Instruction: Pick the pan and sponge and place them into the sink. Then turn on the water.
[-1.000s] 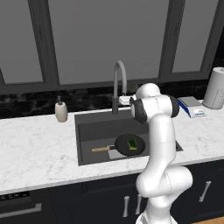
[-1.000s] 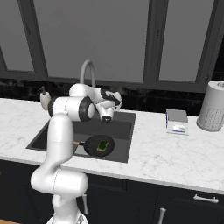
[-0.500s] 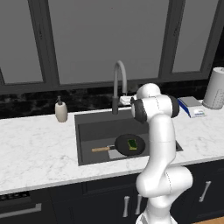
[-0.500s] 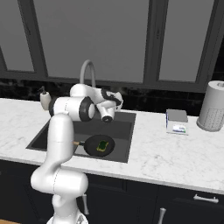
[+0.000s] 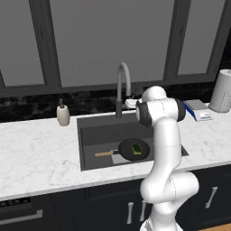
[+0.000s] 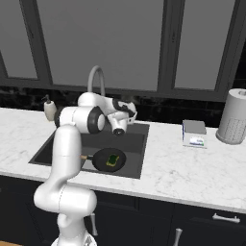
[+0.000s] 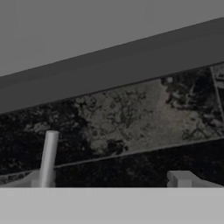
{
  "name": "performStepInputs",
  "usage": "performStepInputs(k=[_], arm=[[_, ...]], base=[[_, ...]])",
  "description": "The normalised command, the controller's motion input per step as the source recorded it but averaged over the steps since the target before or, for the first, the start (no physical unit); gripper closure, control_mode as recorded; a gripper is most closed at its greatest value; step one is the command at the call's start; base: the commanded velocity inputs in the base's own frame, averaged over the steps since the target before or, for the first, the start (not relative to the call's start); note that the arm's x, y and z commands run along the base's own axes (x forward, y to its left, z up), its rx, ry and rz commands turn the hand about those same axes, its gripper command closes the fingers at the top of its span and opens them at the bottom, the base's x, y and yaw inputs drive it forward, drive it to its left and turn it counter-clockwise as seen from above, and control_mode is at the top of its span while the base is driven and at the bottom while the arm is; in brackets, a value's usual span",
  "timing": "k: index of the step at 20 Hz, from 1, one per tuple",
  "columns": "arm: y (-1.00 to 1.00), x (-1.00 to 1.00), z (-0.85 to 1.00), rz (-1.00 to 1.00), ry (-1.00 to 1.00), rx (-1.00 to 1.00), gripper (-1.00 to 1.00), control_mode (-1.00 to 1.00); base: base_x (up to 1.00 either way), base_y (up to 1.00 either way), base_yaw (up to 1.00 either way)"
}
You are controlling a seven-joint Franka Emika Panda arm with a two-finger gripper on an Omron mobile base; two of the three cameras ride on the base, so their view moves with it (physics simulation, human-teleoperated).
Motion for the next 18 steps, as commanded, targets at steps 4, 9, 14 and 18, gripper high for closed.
performStepInputs(k=[4, 9, 14, 18], arm=[[-0.98, -0.04, 0.0, 0.0, 0.0, 0.05, -1.0, -1.0], [-0.97, -0.01, 0.0, 0.0, 0.0, 0.05, -1.0, -1.0], [-0.63, 0.0, 0.0, 0.0, 0.0, 0.01, -1.0, -1.0], [-0.27, 0.0, 0.0, 0.0, 0.0, 0.0, -1.0, -1.0]], base=[[0.0, 0.0, 0.0], [0.0, 0.0, 0.0], [0.0, 0.0, 0.0], [0.0, 0.0, 0.0]])
